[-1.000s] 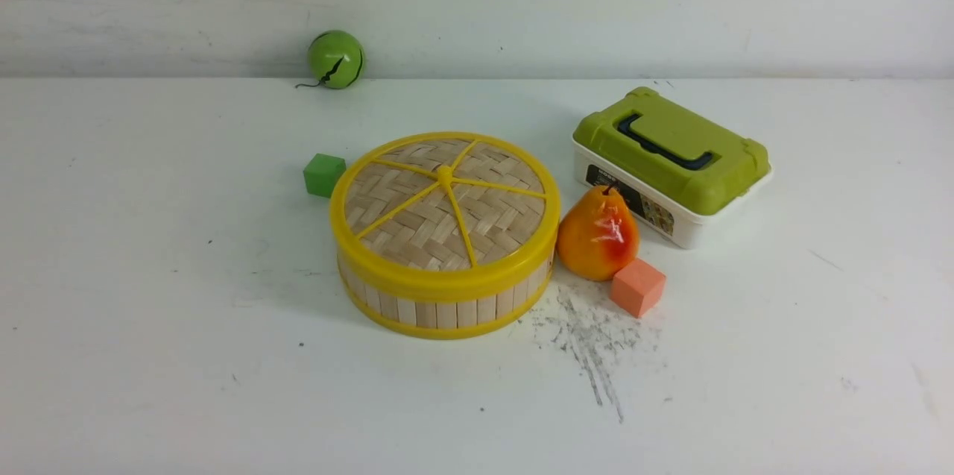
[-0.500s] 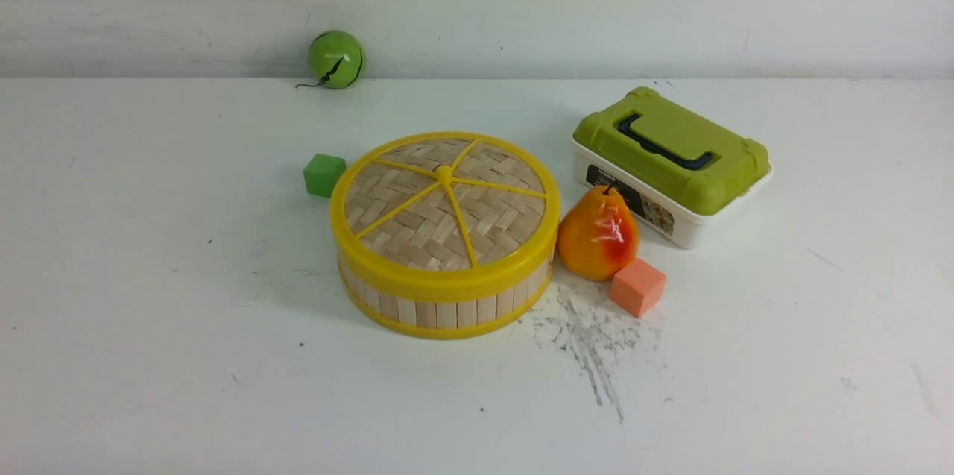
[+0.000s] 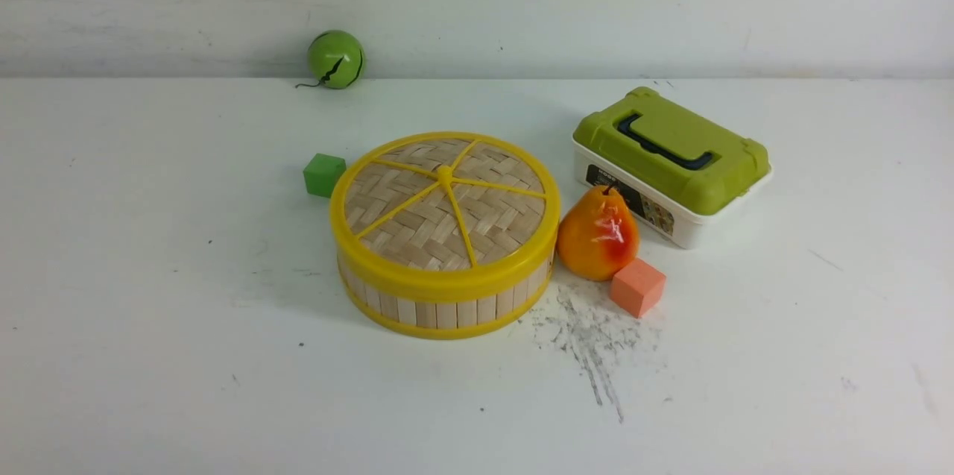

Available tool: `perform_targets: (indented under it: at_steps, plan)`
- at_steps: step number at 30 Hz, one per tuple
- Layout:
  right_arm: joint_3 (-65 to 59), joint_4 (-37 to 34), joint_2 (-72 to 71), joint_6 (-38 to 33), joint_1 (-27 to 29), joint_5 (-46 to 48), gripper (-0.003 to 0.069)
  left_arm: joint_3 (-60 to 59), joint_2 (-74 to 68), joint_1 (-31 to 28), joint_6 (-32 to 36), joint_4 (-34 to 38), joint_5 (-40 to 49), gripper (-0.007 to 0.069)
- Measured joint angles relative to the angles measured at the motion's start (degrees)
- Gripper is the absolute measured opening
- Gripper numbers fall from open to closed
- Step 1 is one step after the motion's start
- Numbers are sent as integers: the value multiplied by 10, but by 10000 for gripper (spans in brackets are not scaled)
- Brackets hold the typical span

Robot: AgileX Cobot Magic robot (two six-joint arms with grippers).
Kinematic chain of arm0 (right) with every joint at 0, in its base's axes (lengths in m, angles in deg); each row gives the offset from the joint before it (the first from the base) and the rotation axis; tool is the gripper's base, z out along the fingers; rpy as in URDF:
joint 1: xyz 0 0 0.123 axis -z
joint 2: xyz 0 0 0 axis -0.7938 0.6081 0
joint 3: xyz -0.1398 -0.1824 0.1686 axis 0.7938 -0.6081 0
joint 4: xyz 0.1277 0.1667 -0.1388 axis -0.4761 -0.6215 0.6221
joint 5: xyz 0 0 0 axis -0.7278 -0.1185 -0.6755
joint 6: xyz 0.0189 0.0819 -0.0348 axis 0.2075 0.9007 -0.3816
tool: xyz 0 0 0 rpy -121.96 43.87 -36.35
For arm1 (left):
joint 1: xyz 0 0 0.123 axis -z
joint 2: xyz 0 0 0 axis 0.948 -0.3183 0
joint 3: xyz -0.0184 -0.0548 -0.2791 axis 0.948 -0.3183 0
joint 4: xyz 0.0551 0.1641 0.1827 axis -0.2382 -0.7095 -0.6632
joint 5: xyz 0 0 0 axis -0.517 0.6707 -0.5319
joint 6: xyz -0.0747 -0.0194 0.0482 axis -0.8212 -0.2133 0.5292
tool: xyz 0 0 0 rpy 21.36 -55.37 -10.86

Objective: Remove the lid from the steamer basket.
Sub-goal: Use the left arm to lift the lid of the steamer

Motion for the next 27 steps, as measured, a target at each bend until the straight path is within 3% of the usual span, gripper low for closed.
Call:
perform_targets:
  at_steps: [4, 7, 9, 13, 17, 21, 27]
  plan:
    - [0, 0, 0, 0, 0, 0, 240, 0, 0, 0, -13, 6, -51, 100]
    - [0, 0, 0, 0, 0, 0, 240, 0, 0, 0, -111, 43, -120, 101]
    - [0, 0, 0, 0, 0, 0, 240, 12, 0, 0, -178, 56, -119, 102]
    - [0, 0, 0, 0, 0, 0, 240, 83, 0, 0, -219, 55, -4, 83]
    - [0, 0, 0, 0, 0, 0, 240, 203, -49, 0, -202, 42, 172, -12]
    - [0, 0, 0, 0, 0, 0, 240, 311, -153, 0, -170, 20, 322, -13]
    - [0, 0, 0, 0, 0, 0, 240, 384, -296, 0, -122, -26, 415, -13]
